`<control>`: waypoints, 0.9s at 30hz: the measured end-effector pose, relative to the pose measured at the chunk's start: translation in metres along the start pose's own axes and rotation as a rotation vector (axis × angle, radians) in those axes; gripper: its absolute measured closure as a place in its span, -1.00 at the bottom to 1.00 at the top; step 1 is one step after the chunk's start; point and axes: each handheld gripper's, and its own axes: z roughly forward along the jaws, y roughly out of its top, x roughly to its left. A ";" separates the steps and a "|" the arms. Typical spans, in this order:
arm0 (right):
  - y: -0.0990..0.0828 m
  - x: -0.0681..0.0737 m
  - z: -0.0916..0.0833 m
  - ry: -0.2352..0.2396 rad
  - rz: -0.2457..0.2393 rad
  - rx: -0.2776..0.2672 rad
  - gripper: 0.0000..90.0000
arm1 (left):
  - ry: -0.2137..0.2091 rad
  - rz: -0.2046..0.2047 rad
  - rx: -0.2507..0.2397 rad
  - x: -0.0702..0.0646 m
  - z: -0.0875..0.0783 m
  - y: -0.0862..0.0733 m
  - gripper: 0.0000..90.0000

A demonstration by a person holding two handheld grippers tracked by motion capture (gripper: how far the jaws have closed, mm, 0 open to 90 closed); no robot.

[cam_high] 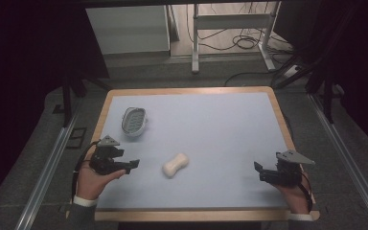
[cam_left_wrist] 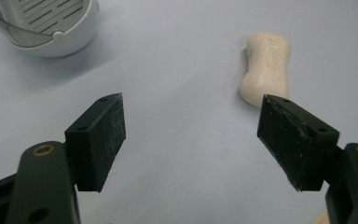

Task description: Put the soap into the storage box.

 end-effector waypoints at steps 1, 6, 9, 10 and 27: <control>0.000 0.000 0.000 0.000 0.000 -0.002 -0.82 | -0.003 0.007 0.006 -0.003 0.001 0.002 -0.47; 0.000 -0.001 0.000 -0.002 0.003 0.001 -0.82 | -0.011 0.030 0.020 -0.009 0.005 0.009 -0.47; -0.001 -0.002 0.000 0.001 0.004 0.001 -0.82 | -0.025 0.047 0.032 -0.015 0.009 0.013 -0.47; -0.001 -0.002 0.000 0.002 0.004 0.000 -0.82 | -0.028 0.054 0.034 -0.017 0.010 0.014 -0.47; -0.003 -0.002 0.003 -0.004 -0.002 0.016 -0.82 | -0.077 0.139 0.111 -0.042 0.038 0.029 -0.46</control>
